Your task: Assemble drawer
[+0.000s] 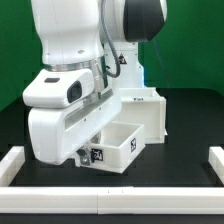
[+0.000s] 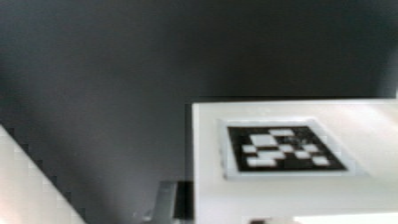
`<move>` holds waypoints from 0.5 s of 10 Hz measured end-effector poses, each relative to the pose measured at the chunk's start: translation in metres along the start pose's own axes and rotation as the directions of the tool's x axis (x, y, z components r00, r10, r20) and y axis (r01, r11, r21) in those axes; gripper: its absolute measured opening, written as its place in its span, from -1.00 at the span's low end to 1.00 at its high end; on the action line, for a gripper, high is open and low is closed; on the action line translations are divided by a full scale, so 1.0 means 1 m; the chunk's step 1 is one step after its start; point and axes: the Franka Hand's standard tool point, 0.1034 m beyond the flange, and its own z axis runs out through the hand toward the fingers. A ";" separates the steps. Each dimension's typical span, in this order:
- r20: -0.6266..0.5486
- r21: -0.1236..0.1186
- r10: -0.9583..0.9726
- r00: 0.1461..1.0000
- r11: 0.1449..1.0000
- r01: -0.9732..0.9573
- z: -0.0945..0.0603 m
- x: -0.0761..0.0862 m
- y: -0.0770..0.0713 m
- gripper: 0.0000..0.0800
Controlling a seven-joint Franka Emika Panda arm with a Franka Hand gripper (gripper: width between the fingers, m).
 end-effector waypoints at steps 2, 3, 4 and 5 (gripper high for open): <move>-0.004 -0.034 -0.100 0.995 0.994 0.100 -0.008 -0.015 0.035 -0.90; -0.003 -0.047 -0.135 0.991 0.990 0.135 -0.009 -0.020 0.040 -0.90; -0.003 -0.050 -0.133 0.991 0.990 0.133 -0.008 -0.022 0.040 -0.90; -0.003 -0.048 -0.134 0.991 0.990 0.133 -0.008 -0.021 0.040 -0.90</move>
Offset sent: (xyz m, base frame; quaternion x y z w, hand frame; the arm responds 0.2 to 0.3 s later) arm 0.0044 -0.0052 0.0066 -0.0427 0.0389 -0.0690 0.9959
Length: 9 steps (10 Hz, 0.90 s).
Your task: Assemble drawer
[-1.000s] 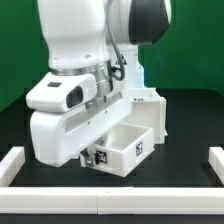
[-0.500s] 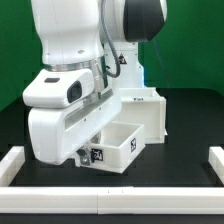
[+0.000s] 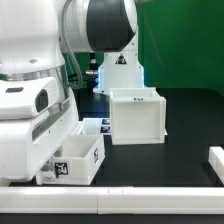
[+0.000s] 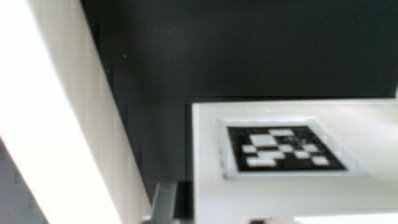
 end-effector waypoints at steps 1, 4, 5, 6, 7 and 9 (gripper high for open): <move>0.000 0.000 0.000 1.000 1.000 0.000 0.000 0.000 0.000 -0.90; 0.007 -0.022 -0.085 0.996 0.996 0.085 0.005 -0.015 0.000 -0.90; 0.010 -0.029 -0.128 0.992 0.991 0.128 0.007 -0.030 -0.001 -0.90; 0.009 -0.029 -0.157 0.988 0.987 0.157 0.010 -0.043 -0.001 -0.90; -0.006 -0.023 -0.163 0.987 0.986 0.163 0.012 -0.043 -0.001 -0.90; -0.009 -0.019 -0.153 0.988 0.988 0.153 0.014 -0.041 -0.001 -0.90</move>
Offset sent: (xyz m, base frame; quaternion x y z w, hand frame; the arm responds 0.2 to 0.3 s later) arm -0.0106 -0.0271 -0.0137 -0.0515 0.0264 -0.1122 0.9920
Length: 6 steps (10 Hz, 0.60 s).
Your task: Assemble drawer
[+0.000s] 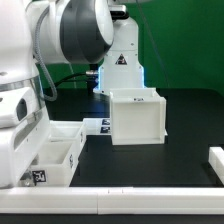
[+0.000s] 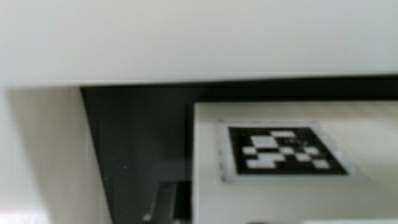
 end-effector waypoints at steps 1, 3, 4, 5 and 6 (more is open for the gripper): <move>0.000 0.000 0.000 1.000 1.000 0.000 0.000 -0.001 0.000 -0.90; 0.000 0.001 0.001 1.000 1.000 -0.001 0.000 -0.001 0.000 -0.62; 0.000 0.001 0.001 1.000 1.000 -0.001 0.000 -0.001 0.000 -0.62; 0.004 -0.001 -0.002 1.000 1.000 0.002 -0.002 0.000 0.002 -0.27; 0.000 0.032 -0.006 1.000 0.999 0.006 -0.012 0.003 -0.004 0.18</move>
Offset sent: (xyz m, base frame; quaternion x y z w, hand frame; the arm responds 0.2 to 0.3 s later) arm 0.0000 0.0000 0.0000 0.0000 0.0000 0.0000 1.0000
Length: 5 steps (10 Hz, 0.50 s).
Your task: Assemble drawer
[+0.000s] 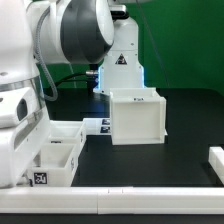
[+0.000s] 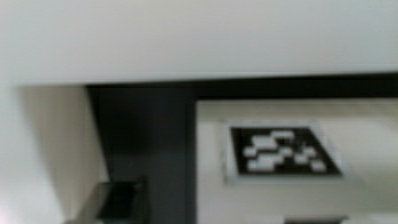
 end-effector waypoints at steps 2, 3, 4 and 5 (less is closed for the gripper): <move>0.014 -0.016 0.003 1.000 1.000 -0.002 -0.038 0.006 0.004 0.47; 0.020 -0.028 -0.001 1.000 1.000 0.002 -0.054 0.008 0.001 0.59; 0.021 -0.034 0.020 1.000 0.999 -0.019 -0.060 0.016 -0.004 0.62; 0.026 -0.080 0.057 0.998 0.995 -0.055 -0.061 0.028 -0.005 0.62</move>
Offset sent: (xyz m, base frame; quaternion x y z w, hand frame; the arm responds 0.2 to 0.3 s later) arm -0.0143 0.0219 0.0411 -0.0257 -0.0114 0.0255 0.9993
